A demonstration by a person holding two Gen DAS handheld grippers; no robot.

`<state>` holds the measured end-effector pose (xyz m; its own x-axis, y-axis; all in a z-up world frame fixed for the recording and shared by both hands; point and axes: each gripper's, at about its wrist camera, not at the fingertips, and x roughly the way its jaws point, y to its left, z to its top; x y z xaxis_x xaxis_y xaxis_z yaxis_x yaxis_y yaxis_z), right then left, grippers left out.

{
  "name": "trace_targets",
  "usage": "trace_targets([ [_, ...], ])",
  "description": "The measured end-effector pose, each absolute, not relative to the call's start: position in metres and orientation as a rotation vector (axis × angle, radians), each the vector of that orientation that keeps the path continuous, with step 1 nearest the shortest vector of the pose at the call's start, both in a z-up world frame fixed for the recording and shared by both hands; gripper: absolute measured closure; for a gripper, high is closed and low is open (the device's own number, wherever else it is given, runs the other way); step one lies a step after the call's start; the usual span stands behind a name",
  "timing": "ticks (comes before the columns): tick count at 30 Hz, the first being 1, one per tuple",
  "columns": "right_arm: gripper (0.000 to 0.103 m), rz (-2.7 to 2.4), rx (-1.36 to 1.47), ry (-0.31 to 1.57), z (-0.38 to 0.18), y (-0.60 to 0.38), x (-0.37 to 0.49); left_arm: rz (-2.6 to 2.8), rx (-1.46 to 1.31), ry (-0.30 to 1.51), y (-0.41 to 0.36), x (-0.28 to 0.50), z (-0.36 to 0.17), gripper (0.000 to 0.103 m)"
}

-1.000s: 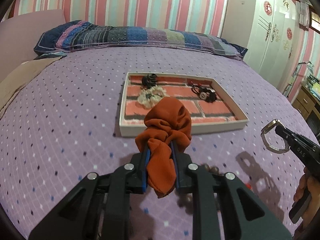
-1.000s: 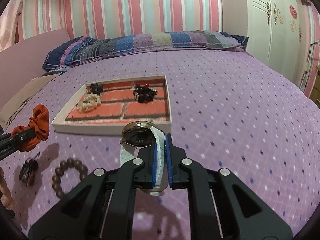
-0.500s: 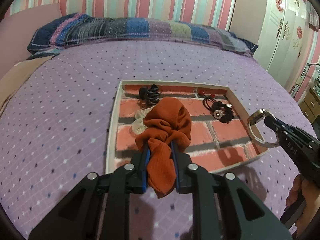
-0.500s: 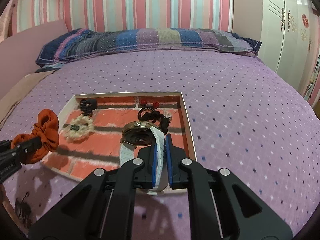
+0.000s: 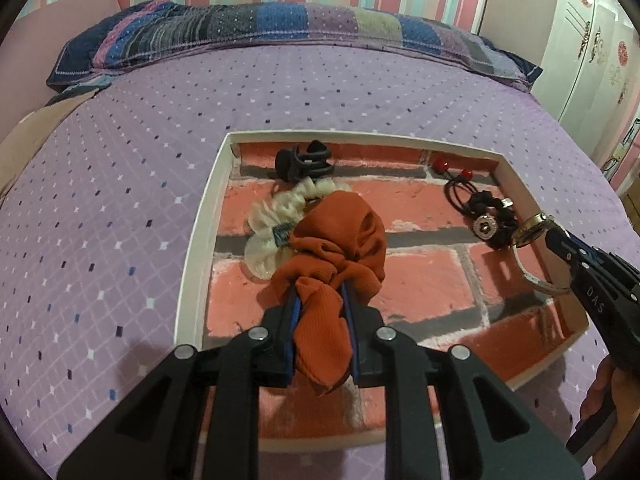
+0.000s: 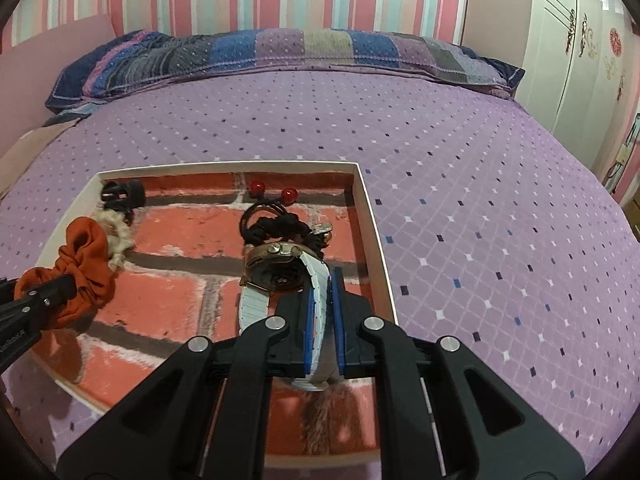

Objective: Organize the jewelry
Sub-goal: 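Carry the orange scrunchie in the left tool while the right tool carries the watch to the tray, then open the left tool over the tray while the right tool opens releasing the watch, then lift both tools from the tray and move toward the bracelets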

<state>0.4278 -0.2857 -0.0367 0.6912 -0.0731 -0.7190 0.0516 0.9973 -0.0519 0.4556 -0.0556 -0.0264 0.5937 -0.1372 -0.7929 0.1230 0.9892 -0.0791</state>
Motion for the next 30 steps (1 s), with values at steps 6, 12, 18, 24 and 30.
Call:
trace_targets([
  [6, 0.093, -0.066, -0.051, 0.846, -0.049, -0.284, 0.441, -0.14, -0.001, 0.946, -0.056, 0.463, -0.037, 0.082],
  [12, 0.087, -0.057, -0.065, 0.874, -0.057, -0.286, 0.441, -0.123, 0.004, 0.965, -0.052, 0.464, -0.039, 0.072],
  [18, 0.055, -0.041, -0.08, 0.849, -0.045, -0.284, 0.431, -0.127, -0.007, 0.975, -0.045, 0.458, -0.032, 0.055],
  [24, 0.026, -0.021, -0.063, 0.799, -0.025, -0.285, 0.413, -0.161, 0.0, 0.959, -0.041, 0.438, -0.015, 0.032],
  [30, 0.009, -0.025, -0.03, 0.767, -0.012, -0.292, 0.389, -0.208, -0.014, 0.964, -0.035, 0.417, 0.0, 0.029],
])
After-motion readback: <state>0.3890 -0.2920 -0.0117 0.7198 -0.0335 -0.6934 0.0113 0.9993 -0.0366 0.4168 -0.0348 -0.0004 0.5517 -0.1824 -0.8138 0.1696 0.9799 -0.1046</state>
